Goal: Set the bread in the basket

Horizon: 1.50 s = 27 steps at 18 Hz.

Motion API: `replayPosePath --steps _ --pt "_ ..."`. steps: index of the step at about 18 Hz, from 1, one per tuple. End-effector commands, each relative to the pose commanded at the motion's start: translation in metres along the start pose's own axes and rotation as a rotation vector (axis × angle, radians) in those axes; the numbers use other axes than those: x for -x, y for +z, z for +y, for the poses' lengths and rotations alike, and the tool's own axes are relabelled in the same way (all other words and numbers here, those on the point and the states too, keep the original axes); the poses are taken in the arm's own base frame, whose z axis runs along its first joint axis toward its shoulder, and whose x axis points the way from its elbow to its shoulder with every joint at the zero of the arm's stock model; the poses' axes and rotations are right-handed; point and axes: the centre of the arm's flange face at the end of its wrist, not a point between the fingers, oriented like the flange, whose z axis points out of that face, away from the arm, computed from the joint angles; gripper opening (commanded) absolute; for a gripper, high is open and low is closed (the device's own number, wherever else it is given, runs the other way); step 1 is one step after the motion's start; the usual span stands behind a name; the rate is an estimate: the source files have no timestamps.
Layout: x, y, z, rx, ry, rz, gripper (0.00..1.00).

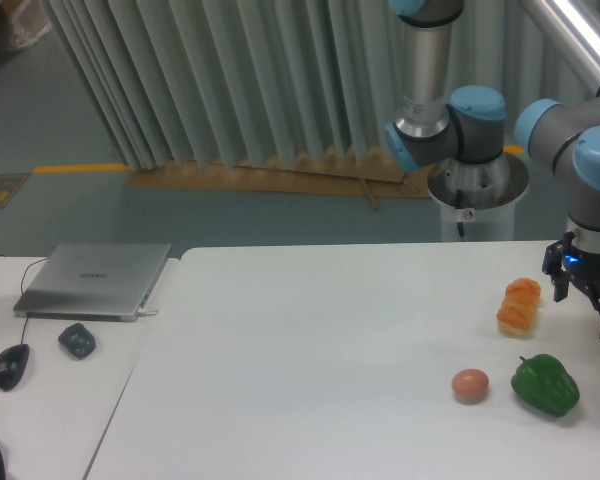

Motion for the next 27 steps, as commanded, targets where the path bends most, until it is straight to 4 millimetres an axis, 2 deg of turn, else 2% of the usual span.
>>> replayPosePath --steps 3,8,10,12,15,18,21,27 --pt "-0.003 0.002 -0.001 0.001 0.02 0.009 1.0" --pt "-0.025 0.041 0.006 0.033 -0.101 0.088 1.0" --pt "-0.028 0.044 0.006 0.038 -0.116 0.104 1.0" --pt "-0.034 0.039 0.008 0.057 -0.114 0.14 1.0" --pt "-0.061 0.033 -0.009 0.083 -0.099 0.173 1.0" --pt "-0.085 0.043 -0.033 0.104 -0.086 0.189 1.0" --pt "-0.089 0.048 -0.036 0.109 -0.088 0.192 1.0" --pt "-0.081 0.036 -0.036 0.098 -0.069 0.167 1.0"
